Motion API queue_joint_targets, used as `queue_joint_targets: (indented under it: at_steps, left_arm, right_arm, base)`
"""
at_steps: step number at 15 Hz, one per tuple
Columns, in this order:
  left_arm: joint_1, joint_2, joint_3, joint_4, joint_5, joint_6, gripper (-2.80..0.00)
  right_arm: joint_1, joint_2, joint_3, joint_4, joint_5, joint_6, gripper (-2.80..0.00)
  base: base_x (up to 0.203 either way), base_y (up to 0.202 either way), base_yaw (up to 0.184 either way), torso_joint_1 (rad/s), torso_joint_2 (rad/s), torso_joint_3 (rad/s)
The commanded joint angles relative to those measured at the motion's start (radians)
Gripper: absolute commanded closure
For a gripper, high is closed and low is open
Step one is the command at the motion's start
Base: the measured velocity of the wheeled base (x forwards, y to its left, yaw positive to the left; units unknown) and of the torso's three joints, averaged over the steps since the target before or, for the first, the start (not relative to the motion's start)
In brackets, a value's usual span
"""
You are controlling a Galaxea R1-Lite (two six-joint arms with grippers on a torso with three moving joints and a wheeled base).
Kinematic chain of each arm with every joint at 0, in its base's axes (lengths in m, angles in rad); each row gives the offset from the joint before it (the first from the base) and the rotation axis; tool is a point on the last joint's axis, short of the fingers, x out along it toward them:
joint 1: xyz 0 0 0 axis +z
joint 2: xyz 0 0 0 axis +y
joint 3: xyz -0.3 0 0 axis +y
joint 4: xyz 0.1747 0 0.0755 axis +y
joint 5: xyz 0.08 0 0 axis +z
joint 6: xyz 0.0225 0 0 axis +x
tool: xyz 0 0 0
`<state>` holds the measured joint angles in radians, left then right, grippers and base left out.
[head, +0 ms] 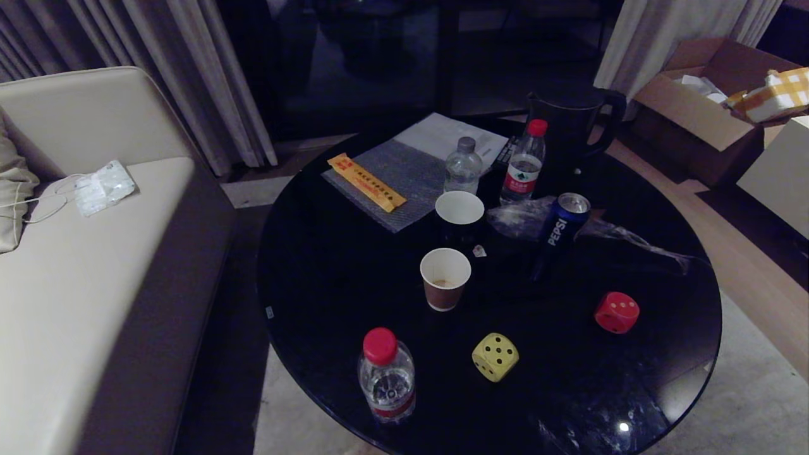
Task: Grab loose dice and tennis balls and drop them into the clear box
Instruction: Pick up toys out of the box
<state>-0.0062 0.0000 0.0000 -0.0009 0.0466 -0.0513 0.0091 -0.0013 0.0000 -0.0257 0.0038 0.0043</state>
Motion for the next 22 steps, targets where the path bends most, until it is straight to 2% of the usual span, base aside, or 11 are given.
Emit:
queue_joint_targets:
  at_steps: [1, 10, 11, 13, 16, 22]
  left_arm:
    - [0.0, 0.002, 0.002, 0.001, 0.001, 0.001, 0.0]
    - [0.0, 0.002, 0.002, 0.0, -0.001, 0.001, 0.0]
    - [0.0, 0.002, 0.002, -0.001, -0.001, 0.001, 0.0]
    - [0.0, 0.002, 0.002, 0.001, -0.001, 0.001, 0.0]
    - [0.0, 0.002, 0.002, 0.001, -0.001, 0.001, 0.0]
    - [0.0, 0.002, 0.002, 0.001, -0.001, 0.001, 0.0]
  right_arm:
    - [0.0, 0.001, 0.01, 0.0, 0.0, -0.001, 0.0]
    - [0.001, 0.001, 0.003, 0.008, 0.004, -0.018, 0.0]
    - [-0.002, 0.006, -0.021, 0.035, 0.004, -0.019, 0.0]
    - [-0.003, 0.063, -0.164, 0.16, 0.004, -0.015, 0.0]
    - [-0.005, 0.301, -0.294, 0.242, 0.003, -0.002, 0.0]
    - [0.0, 0.881, -0.448, 0.134, -0.009, 0.072, 0.0]
  base:
    - [0.0, 0.0, 0.0, 0.002, 0.0, -0.175]
    - [0.0, 0.0, 0.0, 0.002, 0.0, -0.025]
    - [0.0, 0.0, 0.0, 0.0, 0.0, 0.0]
    - [0.0, 0.0, 0.0, 0.0, 0.0, 0.0]
    - [0.0, 0.0, 0.0, 0.0, 0.0, 0.0]
    - [0.0, 0.0, 0.0, 0.0, 0.0, 0.0]
